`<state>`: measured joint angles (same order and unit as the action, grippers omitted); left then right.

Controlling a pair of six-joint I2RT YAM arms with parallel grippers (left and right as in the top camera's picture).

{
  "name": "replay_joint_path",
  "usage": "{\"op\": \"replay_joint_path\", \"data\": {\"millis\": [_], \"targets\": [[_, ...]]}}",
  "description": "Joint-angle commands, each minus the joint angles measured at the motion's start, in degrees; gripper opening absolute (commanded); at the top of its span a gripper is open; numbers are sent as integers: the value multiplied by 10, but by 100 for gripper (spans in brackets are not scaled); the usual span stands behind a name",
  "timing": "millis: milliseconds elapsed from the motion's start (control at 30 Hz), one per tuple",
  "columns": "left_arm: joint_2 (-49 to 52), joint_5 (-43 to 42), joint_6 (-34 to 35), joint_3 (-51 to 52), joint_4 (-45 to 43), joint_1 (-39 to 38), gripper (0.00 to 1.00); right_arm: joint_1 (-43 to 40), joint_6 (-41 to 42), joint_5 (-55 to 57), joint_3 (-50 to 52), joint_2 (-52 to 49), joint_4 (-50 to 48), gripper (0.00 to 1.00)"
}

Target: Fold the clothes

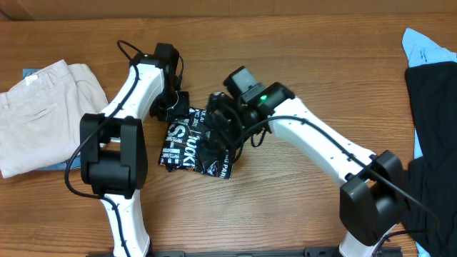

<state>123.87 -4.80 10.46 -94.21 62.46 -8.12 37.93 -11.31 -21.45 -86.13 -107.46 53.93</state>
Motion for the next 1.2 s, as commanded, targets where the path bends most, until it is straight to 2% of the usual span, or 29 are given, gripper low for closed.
{"op": "replay_joint_path", "data": {"millis": [0, 33, 67, 100, 167, 367, 500, 700, 867, 933, 1167], "targets": [[18, 8, -7, -5, 5, 10, 29, 24, -43, 4, 7, 3, -19, 57], [19, 9, 0, -5, 10, 11, 28, 27, -54, 4, 7, 0, -18, 54], [20, 9, 5, -5, 17, 14, 26, 30, -62, 4, 7, -1, -18, 47], [21, 13, 15, -5, 32, 16, 22, 31, -66, 4, 7, -6, -18, 34], [21, 24, 51, -3, 70, 17, 18, 31, -67, 4, 7, -10, -18, 26], [21, 19, 93, 2, 168, 17, 15, 32, -72, 4, 7, -14, -16, 26], [21, 19, 94, 3, 209, 16, 16, 33, -98, -14, 7, -23, 15, 24], [11, 19, 93, -6, 198, 16, 20, 33, -102, -16, 7, -38, 38, 33], [-22, 20, 93, -36, 179, 17, 26, 35, -111, -16, 7, -39, 34, 36], [-30, 20, 93, -42, 165, 17, 30, 37, -117, -10, 7, -39, 29, 43], [-30, 20, 93, -21, 112, 17, 36, 43, -132, 17, 7, -68, 21, 44]]}}
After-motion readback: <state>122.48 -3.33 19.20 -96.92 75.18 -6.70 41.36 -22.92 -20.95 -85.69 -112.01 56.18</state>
